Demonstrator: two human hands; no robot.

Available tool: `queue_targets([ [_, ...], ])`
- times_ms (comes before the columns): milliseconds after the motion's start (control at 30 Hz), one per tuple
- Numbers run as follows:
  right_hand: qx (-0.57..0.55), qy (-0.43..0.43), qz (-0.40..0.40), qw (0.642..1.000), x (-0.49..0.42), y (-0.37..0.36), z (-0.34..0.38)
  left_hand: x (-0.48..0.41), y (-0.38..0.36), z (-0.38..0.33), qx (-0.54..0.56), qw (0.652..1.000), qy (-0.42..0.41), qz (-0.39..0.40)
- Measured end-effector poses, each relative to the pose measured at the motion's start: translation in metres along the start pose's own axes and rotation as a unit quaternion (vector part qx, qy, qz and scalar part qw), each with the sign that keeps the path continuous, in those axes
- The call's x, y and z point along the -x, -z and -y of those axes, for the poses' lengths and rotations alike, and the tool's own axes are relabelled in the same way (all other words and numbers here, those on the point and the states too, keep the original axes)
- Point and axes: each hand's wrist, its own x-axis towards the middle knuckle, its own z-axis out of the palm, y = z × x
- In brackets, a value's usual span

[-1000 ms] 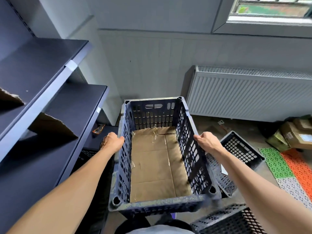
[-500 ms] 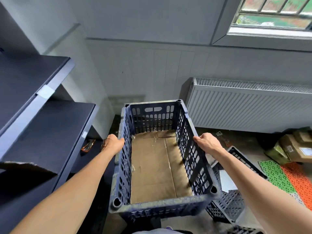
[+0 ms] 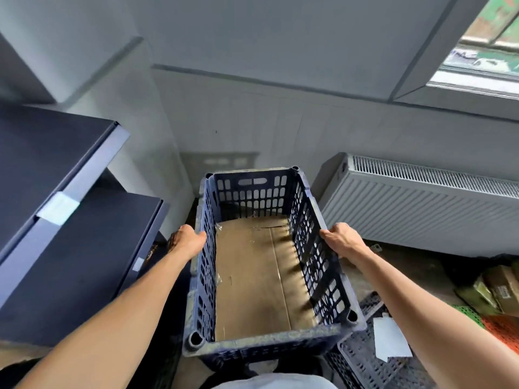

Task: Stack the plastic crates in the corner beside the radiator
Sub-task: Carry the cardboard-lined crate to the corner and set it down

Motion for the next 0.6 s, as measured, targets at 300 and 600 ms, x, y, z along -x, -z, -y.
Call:
queue_targets([
  [300,0.041,0.047,0.064,0.996,-0.123,0.015,0.033,-0.046,-0.004,-0.035,0.027,0.996,0.087,0.007],
  [600,0.156,0.125,0.132,0.971,-0.281,0.033,0.066,-0.076,-0.057,-0.091,0.109,0.966,0.234,0.001],
])
